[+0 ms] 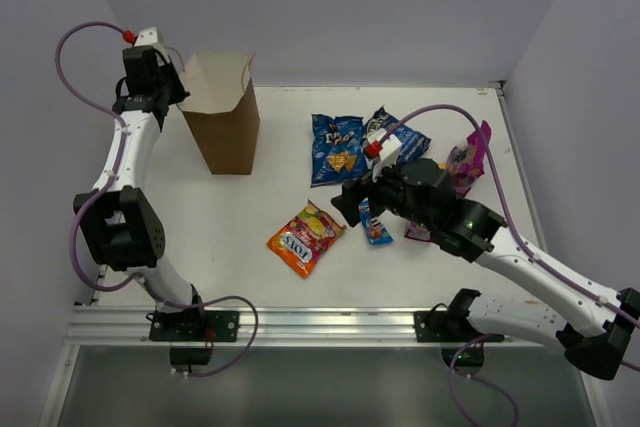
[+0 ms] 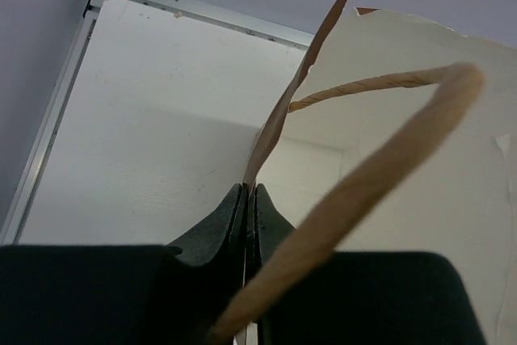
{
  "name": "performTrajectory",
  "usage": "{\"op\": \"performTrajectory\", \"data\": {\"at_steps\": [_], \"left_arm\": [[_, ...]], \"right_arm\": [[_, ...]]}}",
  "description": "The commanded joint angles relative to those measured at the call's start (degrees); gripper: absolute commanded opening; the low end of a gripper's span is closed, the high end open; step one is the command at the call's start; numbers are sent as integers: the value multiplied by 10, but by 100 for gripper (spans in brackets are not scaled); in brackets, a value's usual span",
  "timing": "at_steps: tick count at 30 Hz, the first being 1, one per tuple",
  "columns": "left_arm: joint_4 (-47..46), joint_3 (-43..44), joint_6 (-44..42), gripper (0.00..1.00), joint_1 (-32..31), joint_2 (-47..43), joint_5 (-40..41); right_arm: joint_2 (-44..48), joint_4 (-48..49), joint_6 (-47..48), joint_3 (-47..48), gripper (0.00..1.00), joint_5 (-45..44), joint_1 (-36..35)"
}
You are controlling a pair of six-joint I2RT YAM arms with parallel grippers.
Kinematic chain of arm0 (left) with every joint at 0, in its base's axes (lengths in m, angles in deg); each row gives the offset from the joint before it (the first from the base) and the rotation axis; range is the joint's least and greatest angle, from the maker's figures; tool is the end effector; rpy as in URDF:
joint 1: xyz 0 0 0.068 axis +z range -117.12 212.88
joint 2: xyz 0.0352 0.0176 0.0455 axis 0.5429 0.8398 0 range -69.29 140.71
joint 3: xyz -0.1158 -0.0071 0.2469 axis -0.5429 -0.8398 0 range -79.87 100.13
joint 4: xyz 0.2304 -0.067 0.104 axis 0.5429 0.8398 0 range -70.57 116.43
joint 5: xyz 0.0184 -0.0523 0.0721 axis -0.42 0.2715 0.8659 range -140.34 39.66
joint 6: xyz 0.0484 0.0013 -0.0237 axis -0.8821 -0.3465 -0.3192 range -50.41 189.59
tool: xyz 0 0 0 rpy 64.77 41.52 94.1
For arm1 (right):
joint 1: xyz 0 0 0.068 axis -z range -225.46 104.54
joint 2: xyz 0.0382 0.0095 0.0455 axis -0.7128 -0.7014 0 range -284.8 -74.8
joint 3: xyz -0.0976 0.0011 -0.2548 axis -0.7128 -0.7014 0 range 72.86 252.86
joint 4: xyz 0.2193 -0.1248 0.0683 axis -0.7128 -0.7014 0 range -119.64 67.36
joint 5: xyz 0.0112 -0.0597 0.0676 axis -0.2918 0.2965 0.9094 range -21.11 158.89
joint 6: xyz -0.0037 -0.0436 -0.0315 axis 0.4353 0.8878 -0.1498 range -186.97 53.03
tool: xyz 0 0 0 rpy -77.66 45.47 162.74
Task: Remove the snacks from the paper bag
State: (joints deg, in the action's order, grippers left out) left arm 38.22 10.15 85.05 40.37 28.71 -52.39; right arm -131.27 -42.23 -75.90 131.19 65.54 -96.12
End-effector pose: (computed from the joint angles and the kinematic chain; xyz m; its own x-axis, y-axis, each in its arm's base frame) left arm 0.4023 0.0515 0.3510 -0.4042 -0.3218 -0.8562 -0.2141 0.9433 -0.2535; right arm 0.1420 0.1698 0.3682 -0.3050 -0.1277 -0.9437 -0.6978 0.7044 0.1302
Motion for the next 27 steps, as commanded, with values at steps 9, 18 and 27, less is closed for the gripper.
{"op": "performTrajectory", "data": {"at_steps": [9,18,27], "left_arm": [[27,50,-18,73,8,-33,-23],[91,24,-18,100,7,-215,0],[124,-80,-38,100,-56,-459,65]], "right_arm": [[25,-5,12,16,99,-76,3],[77,-32,11,85,99,-262,4],[212,-35,66,123,99,-393,4]]}}
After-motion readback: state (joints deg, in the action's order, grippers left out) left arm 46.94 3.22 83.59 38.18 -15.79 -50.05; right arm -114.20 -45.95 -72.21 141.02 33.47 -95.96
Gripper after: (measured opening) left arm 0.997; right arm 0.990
